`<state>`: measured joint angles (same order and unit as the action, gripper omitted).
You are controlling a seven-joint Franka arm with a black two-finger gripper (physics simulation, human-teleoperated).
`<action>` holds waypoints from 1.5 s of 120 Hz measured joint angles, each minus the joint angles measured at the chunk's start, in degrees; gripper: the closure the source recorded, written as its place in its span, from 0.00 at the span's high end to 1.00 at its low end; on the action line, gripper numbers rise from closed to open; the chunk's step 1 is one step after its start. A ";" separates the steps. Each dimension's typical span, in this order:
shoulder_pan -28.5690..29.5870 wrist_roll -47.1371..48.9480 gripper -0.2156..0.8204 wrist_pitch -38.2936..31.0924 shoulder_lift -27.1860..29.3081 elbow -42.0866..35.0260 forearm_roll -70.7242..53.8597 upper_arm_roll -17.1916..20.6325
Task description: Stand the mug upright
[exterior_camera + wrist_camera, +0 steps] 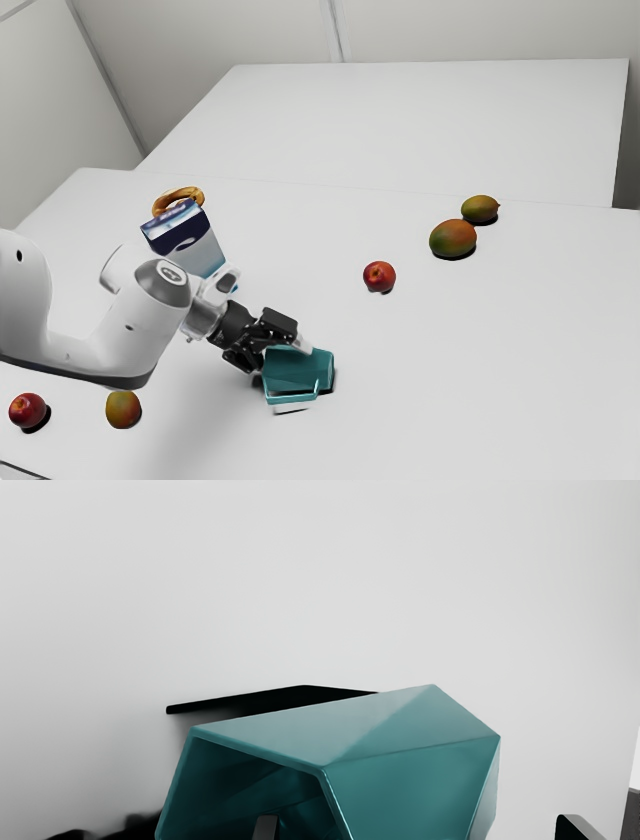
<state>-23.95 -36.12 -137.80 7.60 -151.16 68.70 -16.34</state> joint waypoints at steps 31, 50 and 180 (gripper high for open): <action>0.27 -6.60 0.72 0.27 0.25 -0.45 2.72 -0.43; 0.24 -9.49 0.51 0.30 0.31 -0.64 3.36 -0.45; -0.87 -7.51 0.04 -3.41 5.91 6.41 -31.84 1.05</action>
<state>-24.82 -43.64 -141.21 13.52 -144.75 36.86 -15.29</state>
